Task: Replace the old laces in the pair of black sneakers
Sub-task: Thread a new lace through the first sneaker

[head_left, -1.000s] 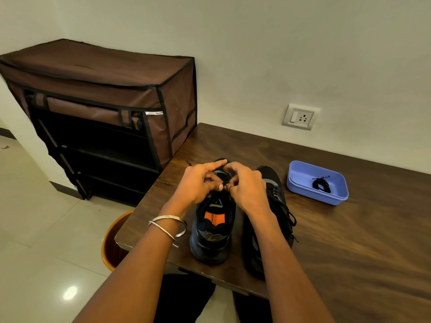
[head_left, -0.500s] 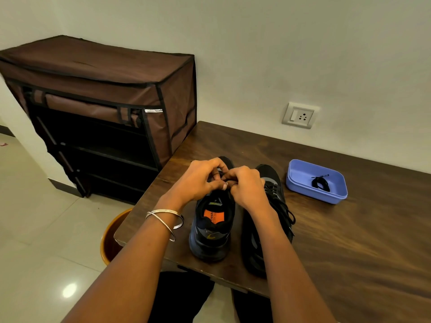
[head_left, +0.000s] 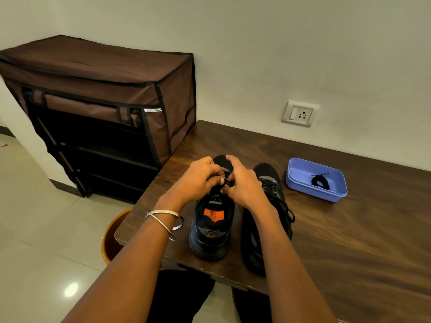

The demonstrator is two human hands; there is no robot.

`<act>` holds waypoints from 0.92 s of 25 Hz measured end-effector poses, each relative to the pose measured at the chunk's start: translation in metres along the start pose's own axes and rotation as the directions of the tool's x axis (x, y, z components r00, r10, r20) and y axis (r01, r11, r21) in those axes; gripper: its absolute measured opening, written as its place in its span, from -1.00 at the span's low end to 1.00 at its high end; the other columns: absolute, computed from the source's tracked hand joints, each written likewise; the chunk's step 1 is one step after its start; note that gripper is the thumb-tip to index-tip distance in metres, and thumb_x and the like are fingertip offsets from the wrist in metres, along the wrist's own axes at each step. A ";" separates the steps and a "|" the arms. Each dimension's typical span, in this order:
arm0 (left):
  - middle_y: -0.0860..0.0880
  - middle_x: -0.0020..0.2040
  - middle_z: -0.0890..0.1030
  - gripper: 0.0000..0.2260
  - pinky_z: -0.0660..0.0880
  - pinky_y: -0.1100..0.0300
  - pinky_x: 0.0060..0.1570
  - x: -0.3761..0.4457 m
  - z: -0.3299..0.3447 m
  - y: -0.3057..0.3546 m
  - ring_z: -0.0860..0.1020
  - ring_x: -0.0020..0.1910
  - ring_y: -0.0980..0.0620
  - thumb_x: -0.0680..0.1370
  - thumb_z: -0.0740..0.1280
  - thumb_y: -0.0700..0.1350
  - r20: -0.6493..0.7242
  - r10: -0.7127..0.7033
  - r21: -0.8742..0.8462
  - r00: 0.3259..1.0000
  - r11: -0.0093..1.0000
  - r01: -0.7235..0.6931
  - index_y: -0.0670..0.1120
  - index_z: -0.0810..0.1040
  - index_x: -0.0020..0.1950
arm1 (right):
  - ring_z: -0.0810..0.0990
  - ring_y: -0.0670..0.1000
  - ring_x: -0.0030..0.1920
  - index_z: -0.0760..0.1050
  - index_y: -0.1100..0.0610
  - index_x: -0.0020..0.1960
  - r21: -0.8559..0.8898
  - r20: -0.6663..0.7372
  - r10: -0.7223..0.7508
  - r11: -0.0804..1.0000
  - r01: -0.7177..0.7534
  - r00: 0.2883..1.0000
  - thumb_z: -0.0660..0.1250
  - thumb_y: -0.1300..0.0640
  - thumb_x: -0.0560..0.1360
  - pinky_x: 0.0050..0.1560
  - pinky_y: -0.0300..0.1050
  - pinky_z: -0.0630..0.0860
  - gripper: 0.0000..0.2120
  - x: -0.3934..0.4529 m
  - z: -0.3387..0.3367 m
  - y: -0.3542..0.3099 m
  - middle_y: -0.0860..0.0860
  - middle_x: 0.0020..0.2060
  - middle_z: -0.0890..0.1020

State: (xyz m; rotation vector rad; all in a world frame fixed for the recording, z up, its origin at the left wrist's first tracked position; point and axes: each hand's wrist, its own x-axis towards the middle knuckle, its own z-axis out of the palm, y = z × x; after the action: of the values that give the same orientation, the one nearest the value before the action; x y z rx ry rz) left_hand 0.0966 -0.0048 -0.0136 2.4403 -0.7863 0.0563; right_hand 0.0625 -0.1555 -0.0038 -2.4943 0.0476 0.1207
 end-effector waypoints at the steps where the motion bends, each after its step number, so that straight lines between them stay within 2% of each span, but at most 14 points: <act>1: -0.01 -0.09 0.45 -0.91 0.35 0.24 -0.09 0.000 0.001 0.000 0.43 -0.09 0.07 0.57 0.32 -0.12 0.007 -0.009 0.003 1.000 1.000 0.008 -0.09 0.60 0.01 | 0.58 0.15 0.13 0.17 -0.03 0.55 0.017 -0.072 -0.046 0.999 0.048 0.996 0.45 0.24 0.45 0.25 0.17 0.47 -0.22 0.000 0.000 0.000 0.10 0.03 0.61; 3: 0.01 -0.12 0.46 -0.93 0.34 0.25 -0.11 -0.001 0.002 0.000 0.44 -0.10 0.08 0.57 0.31 -0.13 0.005 -0.037 -0.011 0.999 0.999 0.037 -0.09 0.58 -0.03 | 0.63 0.11 0.01 0.36 0.09 0.47 0.060 -0.132 -0.101 0.992 0.110 0.986 0.40 0.36 0.46 0.14 0.10 0.57 -0.38 -0.002 -0.001 -0.001 0.10 -0.06 0.65; 5: -0.01 -0.12 0.52 -0.92 0.40 0.20 -0.09 -0.001 0.002 -0.002 0.47 -0.10 0.06 0.57 0.33 -0.13 -0.017 -0.061 -0.030 0.998 0.998 0.061 -0.11 0.58 -0.05 | 0.65 0.14 0.00 0.47 0.19 0.35 0.035 -0.139 -0.121 0.991 0.127 0.983 0.33 0.43 0.46 0.09 0.14 0.59 -0.52 -0.002 -0.005 -0.001 0.13 -0.07 0.68; 7: -0.02 -0.13 0.57 -0.91 0.40 0.24 -0.11 -0.002 0.003 -0.004 0.50 -0.11 0.06 0.57 0.32 -0.14 -0.046 -0.087 -0.071 0.995 0.994 0.084 -0.13 0.59 -0.05 | 0.64 0.19 0.06 0.53 0.21 0.25 -0.097 -0.170 -0.154 0.986 0.139 0.973 0.32 0.39 0.48 0.13 0.15 0.57 -0.64 -0.003 -0.011 -0.003 0.16 -0.05 0.69; 9: -0.02 -0.15 0.60 -0.91 0.40 0.27 -0.16 -0.003 0.004 0.000 0.52 -0.13 0.07 0.58 0.30 -0.14 -0.062 -0.106 -0.124 0.992 0.987 0.098 -0.13 0.57 -0.06 | 0.60 0.20 0.12 0.54 0.14 0.26 -0.240 -0.191 -0.190 0.960 0.141 0.963 0.30 0.33 0.50 0.15 0.12 0.54 -0.65 -0.008 -0.017 -0.009 0.13 0.01 0.68; 11: -0.03 -0.16 0.62 -0.92 0.48 0.19 -0.13 -0.001 0.005 0.004 0.55 -0.16 0.05 0.59 0.29 -0.16 -0.077 -0.103 -0.146 0.992 0.985 0.091 -0.11 0.56 -0.07 | 0.53 0.14 0.18 0.53 0.07 0.24 -0.422 -0.219 -0.206 0.901 0.098 0.954 0.29 0.26 0.53 0.19 0.11 0.43 -0.70 -0.014 -0.023 -0.015 0.04 0.05 0.65; 12: -0.03 -0.16 0.62 -0.92 0.50 0.15 -0.10 0.000 0.006 0.004 0.56 -0.15 0.05 0.58 0.29 -0.16 -0.081 -0.103 -0.142 0.991 0.986 0.090 -0.10 0.56 -0.08 | 0.49 0.12 0.20 0.53 0.06 0.20 -0.491 -0.267 -0.193 0.870 0.039 0.944 0.30 0.22 0.54 0.21 0.14 0.34 -0.75 -0.017 -0.027 -0.017 0.01 0.05 0.63; 14: 0.00 -0.14 0.60 -0.93 0.52 0.11 -0.07 0.000 0.007 0.001 0.55 -0.13 0.05 0.58 0.29 -0.17 -0.086 -0.128 -0.127 0.988 0.985 0.117 -0.07 0.55 -0.08 | 0.42 0.12 0.22 0.55 0.08 0.13 -0.503 -0.412 -0.093 0.853 -0.142 0.906 0.32 0.21 0.53 0.23 0.17 0.26 -0.80 -0.022 -0.036 -0.016 0.01 0.05 0.61; 16: 0.02 -0.14 0.58 -0.93 0.53 0.10 -0.06 -0.001 0.007 -0.005 0.55 -0.13 0.04 0.57 0.31 -0.17 -0.102 -0.171 -0.160 0.980 0.975 0.154 -0.07 0.57 -0.08 | 0.38 0.16 0.24 0.58 0.11 0.07 -0.390 -0.565 0.072 0.855 -0.343 0.822 0.34 0.25 0.51 0.22 0.18 0.23 -0.83 -0.024 -0.048 -0.006 0.06 0.04 0.60; 18: 0.04 -0.15 0.57 -0.94 0.49 0.23 -0.10 -0.003 0.005 -0.008 0.53 -0.16 0.07 0.56 0.33 -0.18 -0.122 -0.180 -0.172 0.976 0.973 0.158 -0.08 0.60 -0.06 | 0.33 0.20 0.30 0.58 0.12 0.03 -0.304 -0.622 0.208 0.824 -0.479 0.754 0.38 0.28 0.49 0.25 0.24 0.21 -0.86 -0.028 -0.059 0.005 0.11 0.09 0.57; 19: 0.06 -0.15 0.56 -0.94 0.43 0.33 -0.13 -0.003 0.005 -0.008 0.51 -0.17 0.11 0.56 0.33 -0.18 -0.131 -0.167 -0.151 0.977 0.978 0.147 -0.08 0.60 -0.06 | 0.30 0.21 0.34 0.57 0.11 0.04 -0.298 -0.603 0.244 0.814 -0.498 0.760 0.39 0.28 0.49 0.27 0.26 0.20 -0.84 -0.029 -0.062 0.009 0.12 0.15 0.55; 20: 0.06 -0.15 0.56 -0.94 0.36 0.40 -0.17 -0.002 0.004 -0.007 0.47 -0.18 0.14 0.56 0.34 -0.17 -0.135 -0.154 -0.127 0.979 0.982 0.137 -0.08 0.61 -0.05 | 0.27 0.20 0.37 0.57 0.09 0.09 -0.281 -0.540 0.256 0.843 -0.459 0.802 0.39 0.28 0.49 0.30 0.26 0.19 -0.79 -0.029 -0.064 0.011 0.11 0.20 0.53; 22: 0.05 -0.12 0.56 -0.94 0.33 0.36 -0.16 0.001 0.005 -0.003 0.45 -0.17 0.14 0.56 0.34 -0.14 -0.127 -0.138 -0.093 0.982 0.987 0.127 -0.06 0.61 -0.03 | 0.32 0.13 0.38 0.54 -0.02 0.25 -0.168 -0.308 0.196 0.952 -0.256 0.931 0.36 0.22 0.52 0.33 0.18 0.19 -0.67 -0.027 -0.059 0.004 0.02 0.23 0.55; 23: 0.04 -0.10 0.56 -0.94 0.36 0.30 -0.13 0.002 0.006 -0.001 0.46 -0.16 0.12 0.56 0.34 -0.12 -0.121 -0.135 -0.086 0.983 0.988 0.125 -0.04 0.60 -0.02 | 0.38 0.09 0.35 0.52 -0.07 0.28 -0.139 -0.182 0.144 0.975 -0.171 0.973 0.37 0.15 0.53 0.31 0.14 0.20 -0.66 -0.025 -0.050 -0.002 -0.03 0.20 0.58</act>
State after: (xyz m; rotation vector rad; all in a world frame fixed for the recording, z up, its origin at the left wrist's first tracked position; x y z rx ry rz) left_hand 0.0977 -0.0084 -0.0187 2.3813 -0.5620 0.1271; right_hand 0.0417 -0.1840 0.0392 -2.6477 0.3205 -0.0259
